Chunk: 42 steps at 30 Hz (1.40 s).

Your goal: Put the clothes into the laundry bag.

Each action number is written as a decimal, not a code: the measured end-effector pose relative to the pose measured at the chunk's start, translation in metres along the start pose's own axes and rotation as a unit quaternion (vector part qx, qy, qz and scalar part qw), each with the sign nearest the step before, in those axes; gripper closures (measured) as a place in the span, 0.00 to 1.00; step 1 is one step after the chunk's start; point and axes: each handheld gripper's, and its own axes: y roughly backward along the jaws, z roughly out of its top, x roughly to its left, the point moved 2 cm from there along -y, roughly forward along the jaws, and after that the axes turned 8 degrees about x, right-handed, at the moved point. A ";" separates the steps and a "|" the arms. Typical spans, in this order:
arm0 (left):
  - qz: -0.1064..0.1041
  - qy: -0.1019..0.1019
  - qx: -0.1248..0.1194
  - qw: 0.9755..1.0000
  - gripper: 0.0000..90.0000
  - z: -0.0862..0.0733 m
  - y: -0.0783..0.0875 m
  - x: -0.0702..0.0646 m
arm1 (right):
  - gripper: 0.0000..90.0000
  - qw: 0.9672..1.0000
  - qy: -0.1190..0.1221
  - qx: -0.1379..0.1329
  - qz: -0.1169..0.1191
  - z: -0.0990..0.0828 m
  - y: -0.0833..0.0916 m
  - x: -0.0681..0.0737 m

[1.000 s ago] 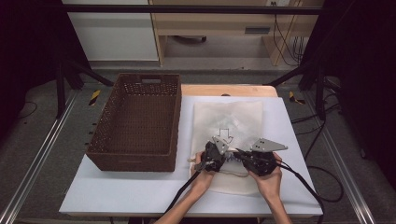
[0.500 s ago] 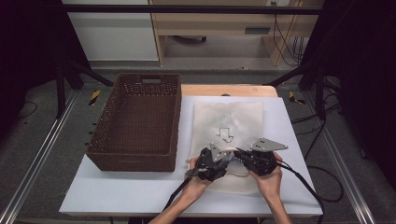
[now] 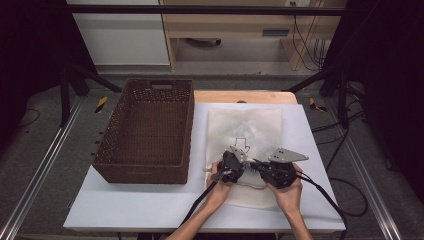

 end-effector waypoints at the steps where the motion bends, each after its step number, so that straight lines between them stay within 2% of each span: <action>1: 0.004 0.001 -0.004 1.000 0.85 0.000 -0.002 0.000 | 0.98 1.000 0.000 0.002 0.001 0.000 0.000 0.000; 3: 0.002 0.002 -0.007 1.000 0.84 0.000 -0.003 -0.001 | 0.98 1.000 0.001 0.003 0.000 -0.001 -0.001 0.000; 5: -0.013 -0.005 0.000 1.000 0.79 -0.002 0.002 -0.002 | 0.98 1.000 0.002 0.004 -0.002 -0.001 -0.001 0.000; 8: -0.049 -0.018 -0.006 0.999 0.68 -0.007 0.020 0.000 | 0.98 1.000 0.002 0.002 -0.005 -0.001 -0.001 -0.001; 10: -0.077 -0.027 -0.011 0.997 0.62 -0.013 0.035 0.001 | 0.97 1.000 0.001 0.000 -0.007 -0.001 0.000 -0.001; 11: -0.080 -0.041 -0.011 0.996 0.59 -0.016 0.043 0.003 | 0.97 1.000 0.001 0.000 -0.008 -0.001 0.001 -0.002; 16: -0.098 -0.066 -0.015 0.993 0.53 -0.030 0.079 0.015 | 0.97 1.000 0.002 0.002 -0.011 -0.001 0.001 -0.002; 18: -0.093 -0.075 -0.021 0.993 0.51 -0.038 0.091 0.021 | 0.97 1.000 0.006 0.002 -0.012 -0.001 0.001 -0.003; 22: -0.106 -0.071 -0.017 0.992 0.50 -0.056 0.106 0.031 | 0.97 1.000 0.009 0.005 -0.013 -0.002 0.001 -0.002; 23: -0.109 -0.075 -0.010 0.991 0.49 -0.064 0.109 0.035 | 0.97 1.000 0.009 0.006 -0.014 -0.003 0.002 -0.002; 27: -0.097 -0.075 0.005 0.993 0.48 -0.084 0.112 0.046 | 0.94 1.000 0.003 0.011 -0.009 -0.007 0.002 -0.001; 30: -0.096 -0.061 0.006 0.994 0.48 -0.095 0.114 0.056 | 0.90 1.000 -0.002 0.017 -0.008 -0.011 0.003 -0.002; 33: -0.095 -0.051 0.012 0.994 0.48 -0.100 0.113 0.063 | 0.81 0.999 -0.008 0.031 -0.008 -0.017 0.005 -0.001; 35: -0.093 -0.046 0.015 0.994 0.48 -0.103 0.110 0.066 | 0.75 0.999 0.004 0.042 -0.020 -0.021 0.006 0.003; 38: -0.088 -0.043 0.025 0.995 0.48 -0.108 0.103 0.069 | 0.63 0.998 0.013 0.049 -0.021 -0.027 0.010 0.011; 40: -0.093 -0.040 0.027 0.995 0.48 -0.110 0.100 0.072 | 0.56 0.999 -0.002 0.047 -0.010 -0.032 0.015 0.012; 42: -0.095 -0.035 0.026 0.995 0.48 -0.110 0.098 0.076 | 0.51 0.999 -0.019 0.039 -0.015 -0.036 0.024 0.010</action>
